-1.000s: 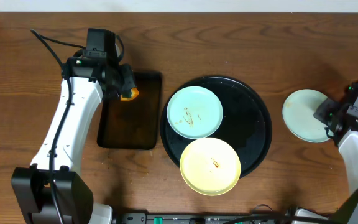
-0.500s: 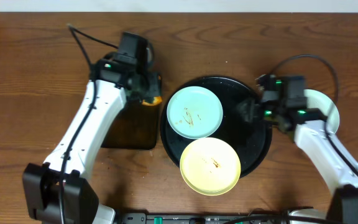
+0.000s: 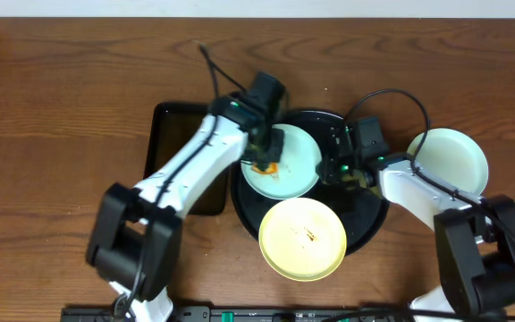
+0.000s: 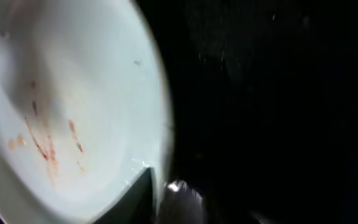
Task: Clean dirty plates on tray and stack at the side
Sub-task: 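Scrub the second pale green plate with the sponge in the left gripper, then lift the second pale green plate with the right gripper and stack it on the first, then grip the yellow plate rim with the right gripper and pull it to tray center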
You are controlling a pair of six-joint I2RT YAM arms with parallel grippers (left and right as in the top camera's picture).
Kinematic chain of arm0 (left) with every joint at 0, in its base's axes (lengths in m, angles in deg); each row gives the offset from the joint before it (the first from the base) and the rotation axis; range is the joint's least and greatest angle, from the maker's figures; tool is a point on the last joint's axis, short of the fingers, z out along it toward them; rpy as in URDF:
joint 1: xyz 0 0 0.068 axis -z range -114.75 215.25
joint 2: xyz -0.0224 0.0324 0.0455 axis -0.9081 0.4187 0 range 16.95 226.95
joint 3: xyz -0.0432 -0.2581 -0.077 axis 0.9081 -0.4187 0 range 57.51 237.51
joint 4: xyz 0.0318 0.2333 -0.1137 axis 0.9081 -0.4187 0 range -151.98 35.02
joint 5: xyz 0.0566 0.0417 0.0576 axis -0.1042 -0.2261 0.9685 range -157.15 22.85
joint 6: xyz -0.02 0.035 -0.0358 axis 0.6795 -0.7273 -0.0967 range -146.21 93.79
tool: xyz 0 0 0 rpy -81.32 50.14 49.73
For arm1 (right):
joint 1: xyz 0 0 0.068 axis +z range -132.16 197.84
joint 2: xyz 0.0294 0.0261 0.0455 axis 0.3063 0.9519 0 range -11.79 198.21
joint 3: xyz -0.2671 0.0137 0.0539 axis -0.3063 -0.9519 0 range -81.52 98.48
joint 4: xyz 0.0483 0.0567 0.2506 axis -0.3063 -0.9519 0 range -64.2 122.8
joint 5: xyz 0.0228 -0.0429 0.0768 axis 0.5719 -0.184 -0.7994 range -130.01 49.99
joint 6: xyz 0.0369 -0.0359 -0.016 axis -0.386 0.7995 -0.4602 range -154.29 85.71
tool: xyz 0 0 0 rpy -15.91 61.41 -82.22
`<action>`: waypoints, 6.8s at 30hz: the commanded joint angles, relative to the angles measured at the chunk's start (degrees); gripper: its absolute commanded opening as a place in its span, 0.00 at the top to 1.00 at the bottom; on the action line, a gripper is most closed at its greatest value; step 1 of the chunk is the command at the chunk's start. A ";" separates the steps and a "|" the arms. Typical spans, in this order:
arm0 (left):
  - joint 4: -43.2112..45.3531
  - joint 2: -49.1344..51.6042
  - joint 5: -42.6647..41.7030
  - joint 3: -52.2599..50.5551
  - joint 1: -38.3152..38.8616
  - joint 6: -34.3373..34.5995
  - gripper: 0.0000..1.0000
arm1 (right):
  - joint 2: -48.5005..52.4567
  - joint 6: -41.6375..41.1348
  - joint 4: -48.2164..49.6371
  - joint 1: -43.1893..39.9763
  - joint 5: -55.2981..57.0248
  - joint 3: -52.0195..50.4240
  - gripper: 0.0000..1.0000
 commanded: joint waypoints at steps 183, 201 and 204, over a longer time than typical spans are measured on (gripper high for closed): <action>-6.16 -13.64 6.95 0.42 -23.45 3.43 0.91 | -22.58 1.44 -34.18 -3.72 -3.48 -12.20 0.77; -6.25 -13.62 -0.61 0.42 -23.23 3.41 0.92 | -22.58 -6.80 -16.24 -3.72 7.69 -12.39 0.99; -6.25 -13.62 -2.03 0.28 -21.88 3.39 0.92 | -22.53 -6.84 -11.43 -3.58 7.93 -12.39 0.99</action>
